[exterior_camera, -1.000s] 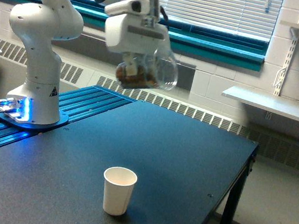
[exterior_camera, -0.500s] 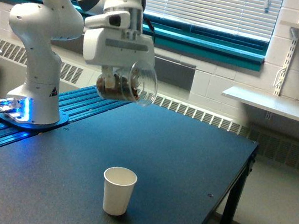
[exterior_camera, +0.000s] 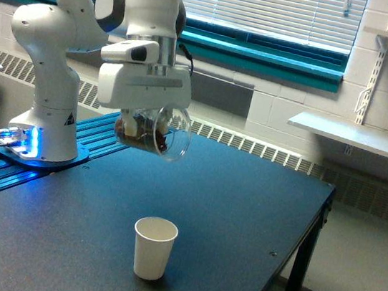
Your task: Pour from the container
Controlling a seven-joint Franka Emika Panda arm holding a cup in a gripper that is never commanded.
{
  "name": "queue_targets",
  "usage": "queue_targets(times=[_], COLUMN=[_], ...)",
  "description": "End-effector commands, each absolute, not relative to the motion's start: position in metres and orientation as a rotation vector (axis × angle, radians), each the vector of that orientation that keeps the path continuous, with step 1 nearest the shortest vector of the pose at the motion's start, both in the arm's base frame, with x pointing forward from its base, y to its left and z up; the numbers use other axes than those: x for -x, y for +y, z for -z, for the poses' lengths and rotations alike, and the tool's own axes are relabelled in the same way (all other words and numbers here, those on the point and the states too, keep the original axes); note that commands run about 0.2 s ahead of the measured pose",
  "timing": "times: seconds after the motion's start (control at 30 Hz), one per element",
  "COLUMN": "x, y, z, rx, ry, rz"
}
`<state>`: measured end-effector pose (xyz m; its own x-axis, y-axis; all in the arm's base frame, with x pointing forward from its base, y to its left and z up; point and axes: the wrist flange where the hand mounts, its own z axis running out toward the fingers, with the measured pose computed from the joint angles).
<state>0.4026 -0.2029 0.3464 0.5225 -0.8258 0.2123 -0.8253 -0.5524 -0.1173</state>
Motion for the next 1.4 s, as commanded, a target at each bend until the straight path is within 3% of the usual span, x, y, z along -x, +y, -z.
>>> queue_targets(times=[0.03,1.4], x=[-0.402,-0.409], y=[-0.208,-0.224], z=[-0.337,-0.274], rx=[2.748,2.823], ry=[1.470,1.489], rz=[0.359,0.093])
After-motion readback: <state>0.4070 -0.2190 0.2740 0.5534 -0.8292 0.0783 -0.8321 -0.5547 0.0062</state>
